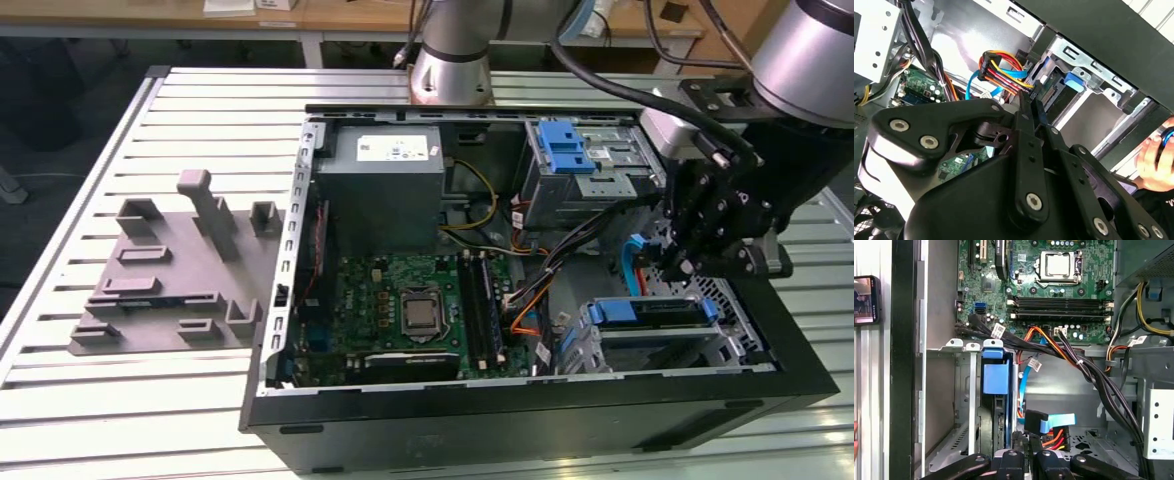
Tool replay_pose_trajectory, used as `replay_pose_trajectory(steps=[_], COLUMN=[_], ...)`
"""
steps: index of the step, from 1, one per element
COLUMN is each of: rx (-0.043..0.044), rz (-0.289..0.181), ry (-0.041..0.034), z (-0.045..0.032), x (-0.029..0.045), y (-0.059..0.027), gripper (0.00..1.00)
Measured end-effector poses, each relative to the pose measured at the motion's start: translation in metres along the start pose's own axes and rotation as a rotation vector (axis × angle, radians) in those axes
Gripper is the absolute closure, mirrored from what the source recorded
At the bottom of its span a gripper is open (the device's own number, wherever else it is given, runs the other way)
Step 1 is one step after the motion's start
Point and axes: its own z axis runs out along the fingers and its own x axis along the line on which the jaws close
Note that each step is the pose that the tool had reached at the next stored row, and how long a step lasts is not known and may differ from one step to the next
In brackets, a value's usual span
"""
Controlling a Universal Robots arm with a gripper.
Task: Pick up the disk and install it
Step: 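Insert the first disk wire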
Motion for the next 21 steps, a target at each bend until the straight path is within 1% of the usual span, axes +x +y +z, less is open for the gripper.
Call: replay_pose_trajectory(steps=[4,8,10,16,21], rx=[0.0001,-0.0003,-0.0003,-0.0003,0.0002], rz=[0.002,0.030,0.031,0.031,0.031], ry=[-0.0002,0.0001,0.0002,0.0002,-0.0003], z=[0.0001,0.0013,0.0017,0.0037,0.0042], x=[0.0000,0.0012,0.0041,0.0165,0.0176], y=[0.0000,0.0001,0.0001,0.0000,0.0023], gripper=[0.84,0.84,0.84,0.84,0.84])
